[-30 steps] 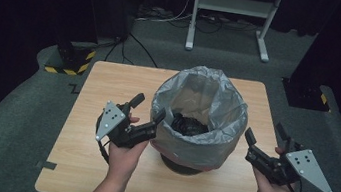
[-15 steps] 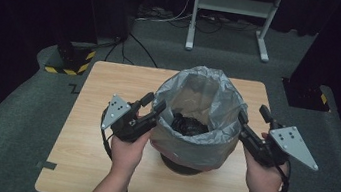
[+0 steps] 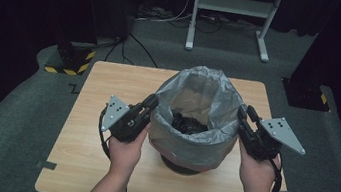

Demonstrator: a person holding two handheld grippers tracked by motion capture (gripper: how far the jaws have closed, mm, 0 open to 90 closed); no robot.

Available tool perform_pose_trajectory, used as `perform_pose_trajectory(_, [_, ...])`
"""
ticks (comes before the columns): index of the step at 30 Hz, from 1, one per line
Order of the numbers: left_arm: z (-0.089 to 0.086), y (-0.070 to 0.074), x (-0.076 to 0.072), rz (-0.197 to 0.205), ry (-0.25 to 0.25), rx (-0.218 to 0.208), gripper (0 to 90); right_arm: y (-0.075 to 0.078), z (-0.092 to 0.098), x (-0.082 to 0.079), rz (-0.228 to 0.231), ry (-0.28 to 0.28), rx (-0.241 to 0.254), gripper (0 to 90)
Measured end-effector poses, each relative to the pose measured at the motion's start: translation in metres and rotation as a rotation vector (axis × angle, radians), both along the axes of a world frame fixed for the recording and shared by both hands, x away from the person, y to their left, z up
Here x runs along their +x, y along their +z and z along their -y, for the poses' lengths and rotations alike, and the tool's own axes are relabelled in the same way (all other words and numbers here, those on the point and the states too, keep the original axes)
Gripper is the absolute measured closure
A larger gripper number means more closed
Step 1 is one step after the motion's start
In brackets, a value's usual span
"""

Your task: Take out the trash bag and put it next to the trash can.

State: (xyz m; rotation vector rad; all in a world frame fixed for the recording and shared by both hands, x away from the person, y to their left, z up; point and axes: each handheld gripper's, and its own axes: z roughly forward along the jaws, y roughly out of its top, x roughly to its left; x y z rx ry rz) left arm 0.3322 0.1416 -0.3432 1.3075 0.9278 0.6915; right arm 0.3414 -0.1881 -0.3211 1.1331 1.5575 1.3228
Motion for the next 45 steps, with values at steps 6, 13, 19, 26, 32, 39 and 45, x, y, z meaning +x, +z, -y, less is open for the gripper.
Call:
perform_pose_trajectory(6, [0.003,-0.001,0.0,0.013,0.001,0.006,88.2,-0.001,-0.003,-0.002,0.02,-0.03,-0.027,85.1])
perform_pose_trajectory(13, [0.006,0.007,0.001,0.046,-0.005,0.023,89.2,0.001,-0.004,-0.005,0.053,-0.039,-0.026,90.0])
perform_pose_trajectory(19, [0.006,0.024,0.005,0.079,-0.011,0.044,89.6,0.015,-0.004,-0.007,0.115,-0.04,0.003,90.0])
perform_pose_trajectory(26, [0.009,0.049,0.002,0.145,-0.022,0.036,89.8,0.041,-0.007,-0.018,0.205,-0.026,0.036,90.0])
perform_pose_trajectory(32, [0.005,0.064,-0.01,0.196,-0.036,0.019,89.8,0.06,-0.007,-0.036,0.287,-0.013,0.089,90.0])
perform_pose_trajectory(39, [-0.008,0.045,-0.022,0.185,-0.012,-0.018,89.7,0.054,-0.015,-0.049,0.344,-0.019,0.113,90.0])
perform_pose_trajectory(45, [-0.014,0.029,-0.02,0.159,-0.008,-0.021,89.7,0.042,-0.033,-0.056,0.383,-0.005,0.127,90.0])
